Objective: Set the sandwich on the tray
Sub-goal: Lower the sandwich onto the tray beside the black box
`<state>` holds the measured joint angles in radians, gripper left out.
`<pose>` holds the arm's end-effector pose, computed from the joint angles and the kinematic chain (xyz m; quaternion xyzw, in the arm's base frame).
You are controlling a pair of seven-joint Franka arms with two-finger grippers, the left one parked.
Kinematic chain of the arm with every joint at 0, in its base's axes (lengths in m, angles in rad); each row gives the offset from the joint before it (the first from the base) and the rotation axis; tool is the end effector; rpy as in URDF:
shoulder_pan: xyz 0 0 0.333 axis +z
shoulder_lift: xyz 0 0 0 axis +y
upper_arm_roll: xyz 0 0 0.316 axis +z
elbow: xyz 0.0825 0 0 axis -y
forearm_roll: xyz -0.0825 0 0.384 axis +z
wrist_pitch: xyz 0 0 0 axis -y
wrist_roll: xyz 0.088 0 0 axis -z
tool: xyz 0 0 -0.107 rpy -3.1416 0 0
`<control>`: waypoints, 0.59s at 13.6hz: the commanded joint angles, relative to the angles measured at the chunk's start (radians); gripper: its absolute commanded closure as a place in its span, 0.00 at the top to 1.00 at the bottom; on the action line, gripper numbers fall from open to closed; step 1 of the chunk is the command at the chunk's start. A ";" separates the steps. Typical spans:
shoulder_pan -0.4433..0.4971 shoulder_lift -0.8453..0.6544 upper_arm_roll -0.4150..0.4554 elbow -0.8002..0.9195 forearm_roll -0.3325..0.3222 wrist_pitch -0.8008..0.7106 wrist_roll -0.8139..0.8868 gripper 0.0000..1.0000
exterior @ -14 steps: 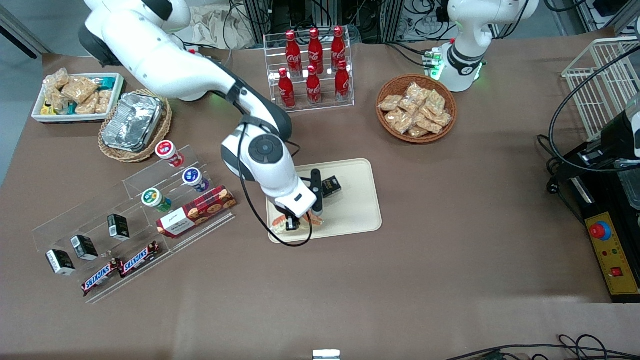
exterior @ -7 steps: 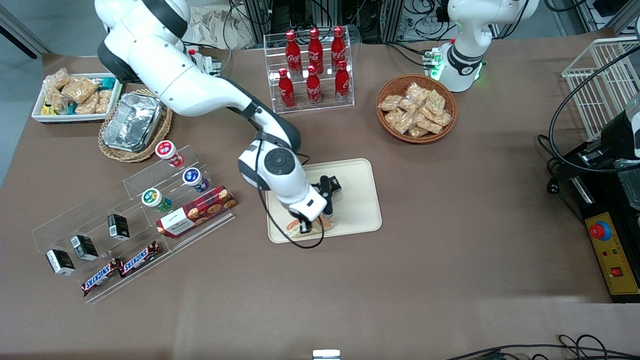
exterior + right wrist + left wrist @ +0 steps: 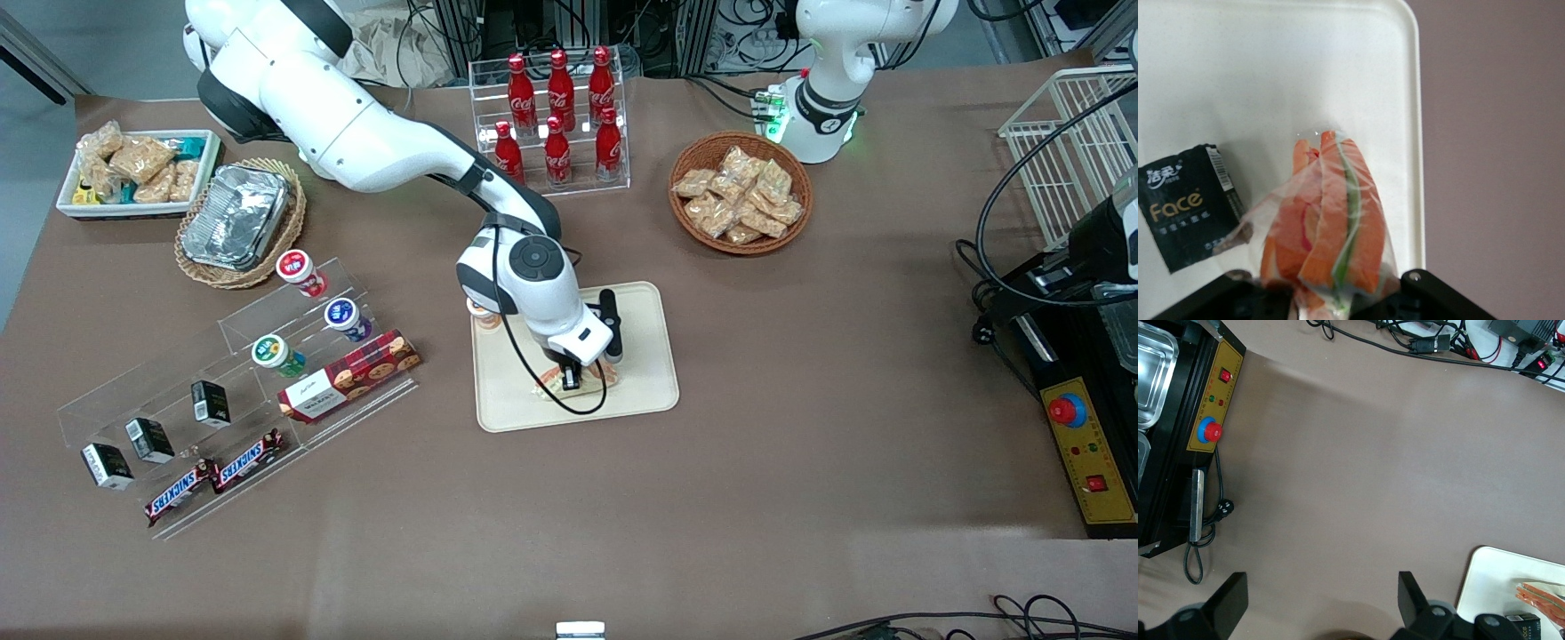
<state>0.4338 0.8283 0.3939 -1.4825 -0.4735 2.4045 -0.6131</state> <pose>0.5364 0.4975 0.2229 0.6840 0.7236 0.0887 0.0244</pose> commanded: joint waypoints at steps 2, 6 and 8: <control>0.020 0.031 -0.026 0.031 -0.028 0.022 0.032 0.36; 0.037 0.011 -0.052 0.031 -0.020 0.019 0.069 1.00; 0.029 -0.018 -0.050 0.030 -0.007 0.019 0.075 1.00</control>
<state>0.4561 0.8344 0.3549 -1.4669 -0.4735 2.4223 -0.5698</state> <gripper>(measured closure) 0.216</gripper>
